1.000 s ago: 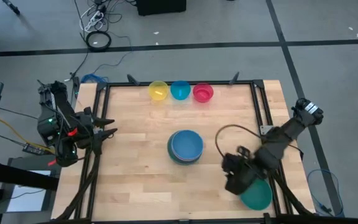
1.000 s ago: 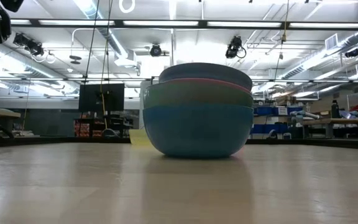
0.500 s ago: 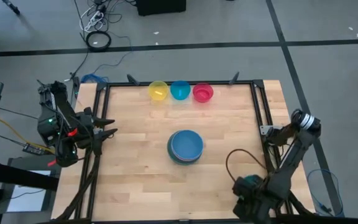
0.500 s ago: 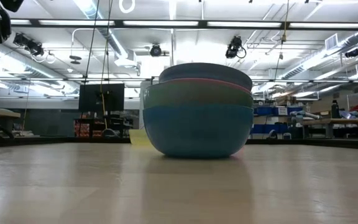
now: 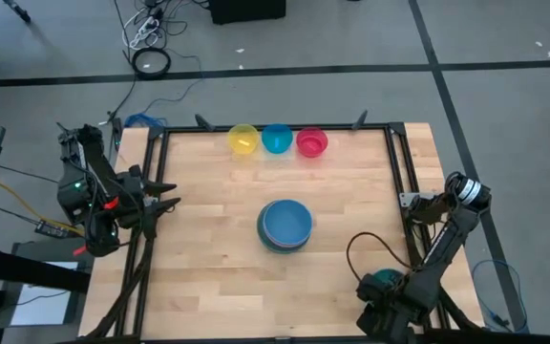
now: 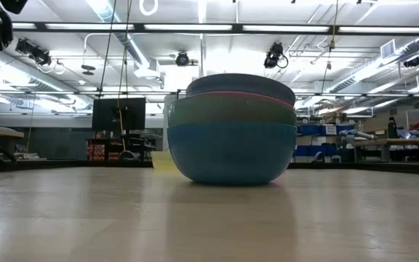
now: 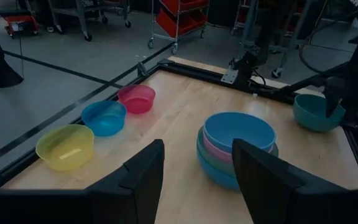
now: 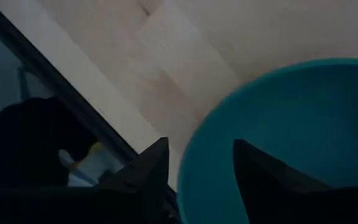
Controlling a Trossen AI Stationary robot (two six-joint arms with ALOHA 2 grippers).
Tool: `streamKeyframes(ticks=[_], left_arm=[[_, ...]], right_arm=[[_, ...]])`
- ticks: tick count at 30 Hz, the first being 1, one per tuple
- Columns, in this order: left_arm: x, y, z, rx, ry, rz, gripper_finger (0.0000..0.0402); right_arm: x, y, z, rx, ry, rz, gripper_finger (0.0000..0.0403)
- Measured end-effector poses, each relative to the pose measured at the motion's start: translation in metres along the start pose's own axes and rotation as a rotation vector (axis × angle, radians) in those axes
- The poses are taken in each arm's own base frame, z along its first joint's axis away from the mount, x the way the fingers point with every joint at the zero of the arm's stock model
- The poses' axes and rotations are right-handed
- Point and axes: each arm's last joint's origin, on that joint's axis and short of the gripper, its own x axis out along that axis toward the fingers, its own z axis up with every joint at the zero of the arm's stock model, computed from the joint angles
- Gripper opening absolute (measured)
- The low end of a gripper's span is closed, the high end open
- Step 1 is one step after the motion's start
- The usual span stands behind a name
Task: Nest bowls inside each other
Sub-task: Stack the green bowl on the light blue bowl
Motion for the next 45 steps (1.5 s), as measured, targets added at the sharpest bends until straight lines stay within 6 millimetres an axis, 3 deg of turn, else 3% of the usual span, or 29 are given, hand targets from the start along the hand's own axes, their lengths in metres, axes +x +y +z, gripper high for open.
streamKeyframes(ticks=[9, 15, 18, 23, 27, 35, 41, 45], left_arm=[[0.0, 0.0, 0.0, -0.004, 0.0, -0.001, 0.0198], [0.0, -0.001, 0.0, -0.012, -0.001, -0.003, 0.0198], [0.0, -0.001, 0.0, -0.012, -0.001, -0.003, 0.0198], [0.0, -0.002, 0.0, -0.014, -0.002, -0.004, 0.0198], [0.0, -0.003, 0.0, -0.018, -0.006, -0.005, 0.0198], [0.001, -0.008, -0.001, -0.028, -0.007, -0.008, 0.0198], [0.002, -0.014, -0.003, -0.021, -0.006, -0.006, 0.0198], [0.002, -0.019, -0.004, -0.015, -0.006, -0.003, 0.0198]], right_arm=[[0.021, -0.011, -0.001, 0.058, -0.018, -0.004, 0.0123], [0.031, -0.021, 0.0, 0.045, -0.044, -0.033, 0.0022], [0.031, -0.022, 0.004, 0.028, -0.061, -0.045, 0.001], [0.028, -0.024, 0.024, -0.045, -0.139, -0.078, 0.0002], [0.023, -0.024, 0.053, -0.14, -0.201, -0.085, 0.0], [-0.021, -0.005, 0.121, -0.405, -0.31, -0.147, 0.0001], [-0.067, 0.005, 0.161, -0.553, -0.39, -0.15, 0.0001], [-0.087, 0.01, 0.186, -0.626, -0.442, -0.12, 0.0001]])
